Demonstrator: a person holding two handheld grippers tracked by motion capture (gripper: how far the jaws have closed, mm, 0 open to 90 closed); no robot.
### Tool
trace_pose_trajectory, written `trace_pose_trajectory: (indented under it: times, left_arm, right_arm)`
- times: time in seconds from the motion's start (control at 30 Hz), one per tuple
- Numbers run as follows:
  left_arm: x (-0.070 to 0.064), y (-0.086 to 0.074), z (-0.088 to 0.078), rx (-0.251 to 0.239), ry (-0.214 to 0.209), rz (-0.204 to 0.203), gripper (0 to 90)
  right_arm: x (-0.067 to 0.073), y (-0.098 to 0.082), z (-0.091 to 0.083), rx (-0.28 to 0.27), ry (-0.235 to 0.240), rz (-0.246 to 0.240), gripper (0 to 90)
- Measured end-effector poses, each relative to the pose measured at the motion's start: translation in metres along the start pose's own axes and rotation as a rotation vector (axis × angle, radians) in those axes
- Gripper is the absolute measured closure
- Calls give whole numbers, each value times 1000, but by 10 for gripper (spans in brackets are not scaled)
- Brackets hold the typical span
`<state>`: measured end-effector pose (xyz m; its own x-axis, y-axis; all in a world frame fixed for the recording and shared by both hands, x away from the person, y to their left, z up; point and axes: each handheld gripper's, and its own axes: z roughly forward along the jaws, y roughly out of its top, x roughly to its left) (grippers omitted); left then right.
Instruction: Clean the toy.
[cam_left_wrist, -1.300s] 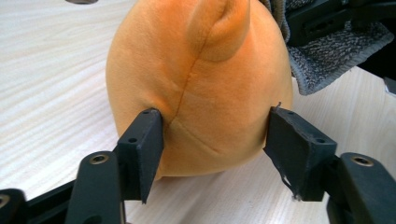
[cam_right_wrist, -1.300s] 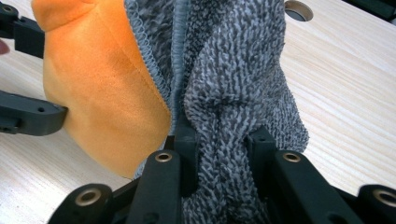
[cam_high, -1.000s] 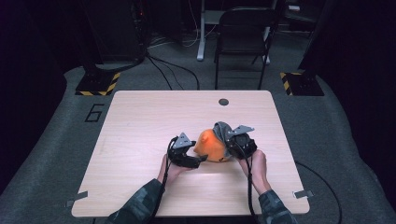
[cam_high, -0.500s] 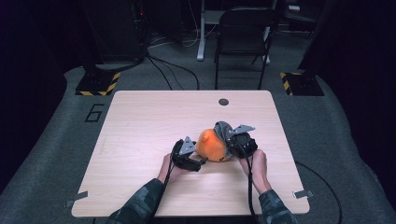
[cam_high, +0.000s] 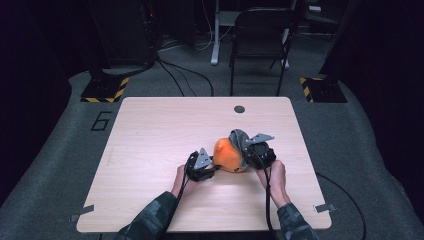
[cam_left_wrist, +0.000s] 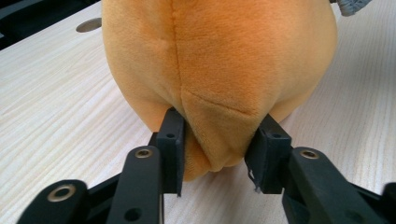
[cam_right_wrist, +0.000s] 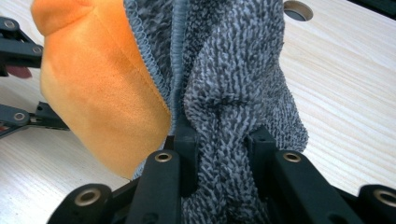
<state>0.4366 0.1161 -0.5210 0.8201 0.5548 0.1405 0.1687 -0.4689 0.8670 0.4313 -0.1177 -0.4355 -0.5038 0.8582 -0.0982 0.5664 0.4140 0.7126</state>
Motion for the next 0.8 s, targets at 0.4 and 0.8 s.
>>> trace_pose_trajectory:
  times: [0.4, 0.8]
  left_arm:
    - [0, 0, -1, -25, -1, -23, 721]
    - [3, 22, -19, -54, -16, -153, 753]
  right_arm:
    - [-2, 1, -5, -34, -8, 9, 716]
    - [-35, -2, -28, -104, -60, 83, 717]
